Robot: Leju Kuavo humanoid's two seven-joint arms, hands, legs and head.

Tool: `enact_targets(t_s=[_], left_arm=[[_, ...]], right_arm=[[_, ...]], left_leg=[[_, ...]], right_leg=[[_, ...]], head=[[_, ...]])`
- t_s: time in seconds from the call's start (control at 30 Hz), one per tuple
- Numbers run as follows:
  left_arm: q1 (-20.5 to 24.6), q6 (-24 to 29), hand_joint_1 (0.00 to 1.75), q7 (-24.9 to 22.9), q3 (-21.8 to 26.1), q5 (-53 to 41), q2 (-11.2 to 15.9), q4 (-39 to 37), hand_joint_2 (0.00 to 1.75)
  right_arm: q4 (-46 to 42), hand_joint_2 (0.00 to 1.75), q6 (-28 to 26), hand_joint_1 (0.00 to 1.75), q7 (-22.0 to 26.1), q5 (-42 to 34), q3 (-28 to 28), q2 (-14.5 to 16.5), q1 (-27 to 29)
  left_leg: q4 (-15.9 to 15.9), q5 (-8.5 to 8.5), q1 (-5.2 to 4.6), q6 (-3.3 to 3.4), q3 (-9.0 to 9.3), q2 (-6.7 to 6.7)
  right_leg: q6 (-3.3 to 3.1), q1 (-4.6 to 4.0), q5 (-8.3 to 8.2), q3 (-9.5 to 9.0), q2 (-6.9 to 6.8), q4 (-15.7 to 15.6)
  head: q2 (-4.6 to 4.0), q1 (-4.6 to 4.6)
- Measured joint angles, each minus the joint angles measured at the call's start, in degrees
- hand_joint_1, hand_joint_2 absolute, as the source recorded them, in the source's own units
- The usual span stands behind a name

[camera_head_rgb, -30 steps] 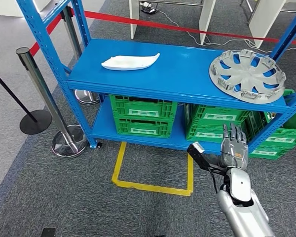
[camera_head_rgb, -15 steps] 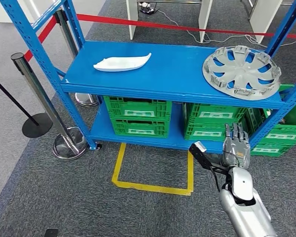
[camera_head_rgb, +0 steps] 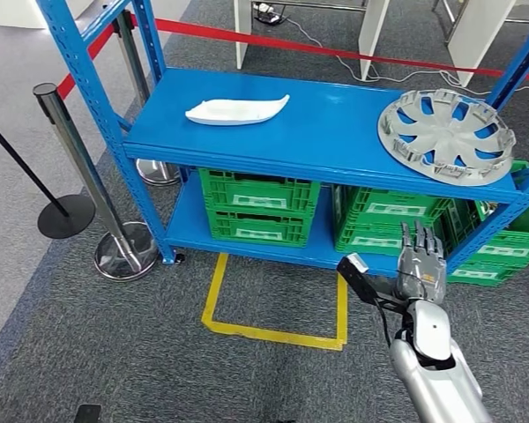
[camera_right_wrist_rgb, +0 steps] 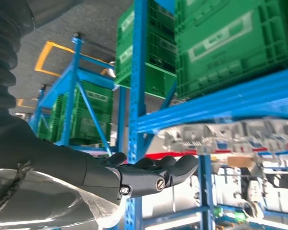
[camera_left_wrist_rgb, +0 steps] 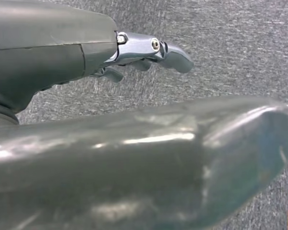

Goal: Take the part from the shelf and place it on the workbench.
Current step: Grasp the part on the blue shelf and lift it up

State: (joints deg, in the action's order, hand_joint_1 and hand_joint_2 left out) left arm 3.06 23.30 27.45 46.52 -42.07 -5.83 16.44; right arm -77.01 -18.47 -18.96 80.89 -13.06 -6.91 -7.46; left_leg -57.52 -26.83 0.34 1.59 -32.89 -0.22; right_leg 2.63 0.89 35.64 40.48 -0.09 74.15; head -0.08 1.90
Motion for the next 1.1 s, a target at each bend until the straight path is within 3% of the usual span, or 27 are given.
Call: enact_targets(t_s=[0.03,0.1,0.17,0.27,0.33,0.43,0.47,0.5,0.53,0.6,0.67,0.77,0.83,0.87,0.93,1.0,1.03,1.1], left_arm=[[-0.01,-0.02,0.0,0.0,0.09,-0.03,-0.03,0.0,0.0],[0.0,-0.15,0.0,0.0,0.19,-0.2,-0.09,0.0,0.0],[0.04,-0.28,0.0,0.0,0.29,-0.46,-0.09,0.0,0.0],[0.02,-0.32,0.0,0.0,0.53,-0.67,-0.06,0.01,0.0],[0.03,-0.33,0.0,0.01,0.6,-0.76,-0.08,0.02,0.0],[0.05,-0.35,0.0,0.01,0.63,-0.84,-0.14,0.02,0.0],[0.01,-0.35,0.0,0.01,0.64,-0.83,-0.14,0.02,0.0],[-0.04,-0.36,0.0,0.01,0.64,-0.83,-0.15,0.02,0.0],[-0.08,-0.36,0.0,0.0,0.64,-0.83,-0.15,0.02,0.0],[-0.05,-0.37,0.0,0.01,0.64,-0.83,-0.12,0.02,0.0],[0.07,-0.37,0.0,0.03,0.64,-0.85,-0.07,0.02,0.0],[0.12,-0.36,0.0,0.04,0.66,-0.85,-0.05,0.02,0.0],[0.09,-0.36,0.0,0.05,0.67,-0.84,-0.12,0.02,0.0],[0.13,-0.36,0.0,0.05,0.67,-0.84,-0.15,0.02,0.0],[0.19,-0.37,0.0,0.07,0.67,-0.84,-0.15,0.02,0.0],[0.14,-0.37,0.0,0.07,0.69,-0.83,-0.13,0.02,0.0],[0.12,-0.37,0.0,0.07,0.7,-0.83,-0.14,0.02,0.0],[0.11,-0.38,0.0,0.07,0.71,-0.84,-0.19,0.02,0.0]], right_arm=[[0.02,1.75,0.02,0.0,-0.01,-0.02,0.01,0.0,0.09],[0.03,1.75,0.02,0.0,-0.01,-0.05,0.06,0.0,0.08],[0.01,1.75,0.03,0.0,-0.01,-0.11,0.14,0.0,0.02],[-0.03,1.75,0.04,0.0,-0.01,-0.17,0.25,0.0,0.27],[-0.05,1.75,0.04,0.0,-0.01,-0.17,0.28,0.0,0.31],[-0.05,1.75,0.04,0.0,0.01,-0.16,0.28,0.0,0.3],[-0.04,1.75,0.04,0.0,0.01,-0.17,0.28,0.0,0.37],[-0.04,1.75,0.04,0.0,0.01,-0.17,0.28,0.0,0.44],[-0.04,1.75,0.04,0.0,0.0,-0.17,0.28,0.0,0.48],[-0.04,1.75,0.04,0.0,0.01,-0.17,0.28,0.0,0.48],[-0.04,1.75,0.04,0.0,0.01,-0.17,0.28,0.0,0.44],[-0.05,1.75,0.04,0.0,0.01,-0.17,0.28,0.01,0.46],[-0.1,1.75,0.04,0.0,0.01,-0.17,0.28,0.02,0.43],[-0.12,1.75,0.04,0.0,0.01,-0.17,0.28,0.02,0.36],[-0.13,1.75,0.05,0.0,0.01,-0.18,0.32,0.02,0.34],[-0.08,1.75,0.07,0.0,0.0,-0.22,0.34,0.02,0.58],[-0.06,1.75,0.07,0.0,0.0,-0.26,0.34,0.02,0.67],[-0.04,1.75,0.07,0.0,0.01,-0.31,0.35,0.02,0.61]], left_leg=[[-0.02,-0.04,-0.02,0.0,0.07,-0.02],[-0.07,-0.23,-0.06,-0.2,0.28,-0.05],[-0.33,-0.4,-0.27,-0.66,0.17,-0.08],[-0.47,-0.41,-0.34,-1.47,-0.09,-0.08],[-2.12,-1.69,-0.27,-2.05,-0.65,-0.06],[-12.02,-6.55,-0.08,-2.79,-5.08,-0.02],[-15.25,-7.51,-0.04,-2.89,-6.67,-0.02],[-16.78,-7.41,-0.03,-2.9,-7.52,-0.02],[-16.04,-6.16,-0.04,-2.8,-7.32,-0.02],[-8.95,-1.81,-0.11,-2.23,-4.27,-0.03],[-2.43,0.44,-0.32,-1.57,-1.32,-0.02],[-0.53,0.15,-0.52,-0.99,-0.61,-0.06],[0.11,0.41,-0.3,-0.45,-0.33,-0.03],[0.42,0.54,-0.15,-0.17,-0.17,0.0],[0.56,0.56,-0.08,0.14,-0.09,0.03],[0.53,0.49,-0.13,0.22,-0.06,0.02],[0.5,0.44,-0.13,0.2,-0.01,0.01],[0.39,0.2,-0.11,-0.01,0.24,-0.02]], right_leg=[[-0.08,0.0,-1.49,-0.58,0.0,-1.5],[-0.38,-0.01,-5.55,-4.16,-0.01,-9.14],[-0.76,-0.09,-7.33,-7.25,0.03,-15.19],[-1.48,-0.15,-7.25,-7.88,0.15,-16.34],[-2.15,0.07,-7.36,-8.09,0.1,-16.58],[-2.77,0.15,-7.28,-8.32,-0.05,-16.66],[-2.83,0.13,-7.24,-8.37,-0.06,-16.65],[-2.89,0.1,-7.18,-8.43,-0.04,-16.64],[-2.9,0.08,-7.11,-8.55,0.0,-16.64],[-2.8,0.03,-6.89,-8.96,0.09,-16.65],[-2.41,-0.19,-6.65,-9.08,0.12,-16.56],[-1.5,-0.25,-6.64,-8.94,0.07,-16.75],[-0.94,-0.2,-5.77,-8.4,0.07,-15.84],[-0.73,-0.2,-4.54,-7.4,0.08,-13.83],[-0.45,-0.14,-1.26,-3.83,0.08,-6.81],[-0.22,-0.12,0.13,-0.68,0.08,-1.22],[-0.16,-0.12,-0.7,-0.37,0.06,-1.2],[-0.23,-0.06,-4.9,-2.88,0.03,-7.3]], head=[[0.0,0.01],[0.0,0.02],[0.0,-0.04],[-0.01,-0.09],[0.0,-0.24],[0.0,-0.49],[0.0,-0.47],[0.0,-0.48],[0.0,-0.49],[0.01,-0.48],[0.0,-0.45],[-0.01,-0.41],[0.0,-0.32],[0.0,-0.19],[0.0,-0.02],[0.0,-0.02],[0.0,0.01],[0.0,0.02]])
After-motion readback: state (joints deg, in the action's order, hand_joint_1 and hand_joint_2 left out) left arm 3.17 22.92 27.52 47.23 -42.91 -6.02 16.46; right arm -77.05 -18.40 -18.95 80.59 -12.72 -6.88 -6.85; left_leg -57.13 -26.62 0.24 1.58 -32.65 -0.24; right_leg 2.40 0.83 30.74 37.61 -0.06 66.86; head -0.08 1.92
